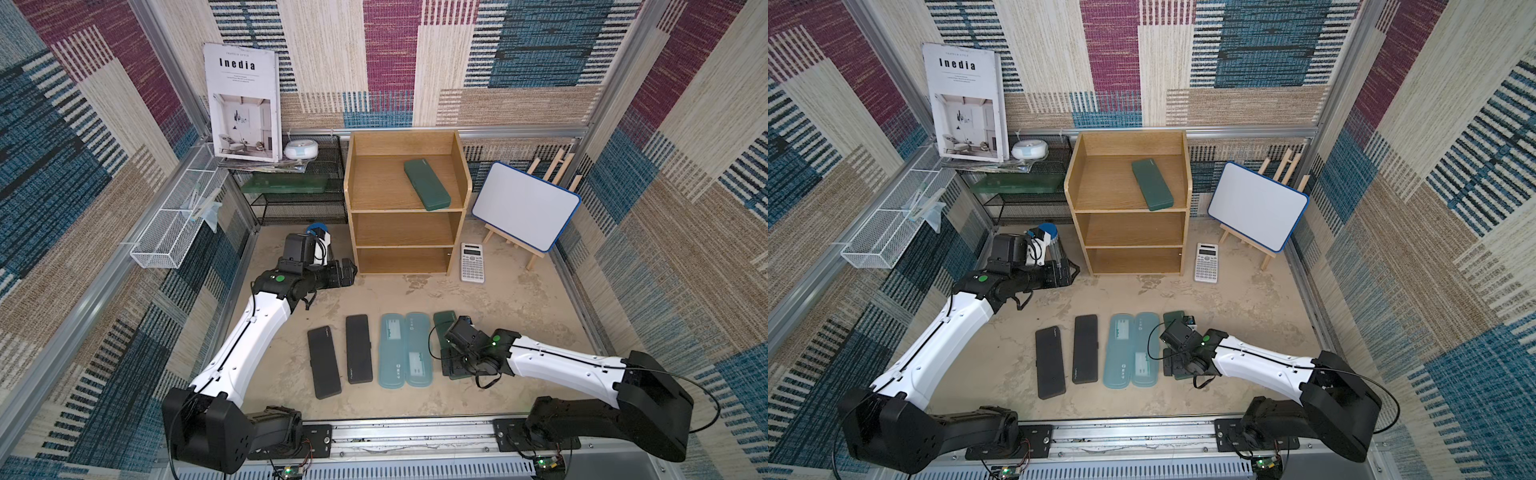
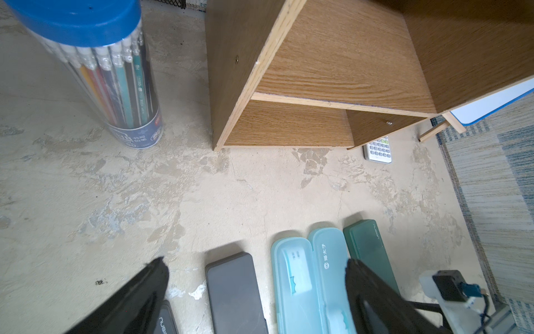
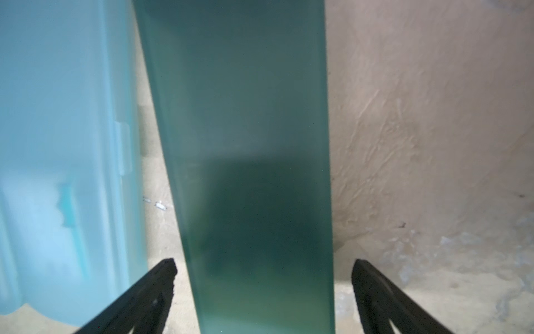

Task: Place the pencil cases on the shelf according to color
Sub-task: Pick up the pencil case from the center of the board.

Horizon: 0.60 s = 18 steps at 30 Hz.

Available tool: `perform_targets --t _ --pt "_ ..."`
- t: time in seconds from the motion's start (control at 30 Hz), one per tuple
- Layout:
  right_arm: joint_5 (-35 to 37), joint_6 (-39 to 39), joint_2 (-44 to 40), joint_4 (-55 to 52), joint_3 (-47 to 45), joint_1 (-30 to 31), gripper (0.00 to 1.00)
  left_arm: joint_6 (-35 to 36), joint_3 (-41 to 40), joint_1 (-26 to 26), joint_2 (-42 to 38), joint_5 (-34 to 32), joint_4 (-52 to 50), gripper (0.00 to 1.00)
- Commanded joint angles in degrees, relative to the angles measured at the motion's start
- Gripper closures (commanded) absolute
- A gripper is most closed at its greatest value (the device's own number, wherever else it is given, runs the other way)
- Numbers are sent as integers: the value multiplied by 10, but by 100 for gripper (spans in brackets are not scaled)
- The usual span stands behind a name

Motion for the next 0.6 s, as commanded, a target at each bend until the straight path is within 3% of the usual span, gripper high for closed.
perform_targets --t 0.0,0.4,0.57 --pt "-6 -14 18 -1 10 3 0 3 0 0 1 6 -4 1" --pt "-3 -1 67 2 2 13 7 2 1 1 4 7 -5 1" --pt "8 12 68 -9 0 27 20 2 2 0 4 6 -6 1"
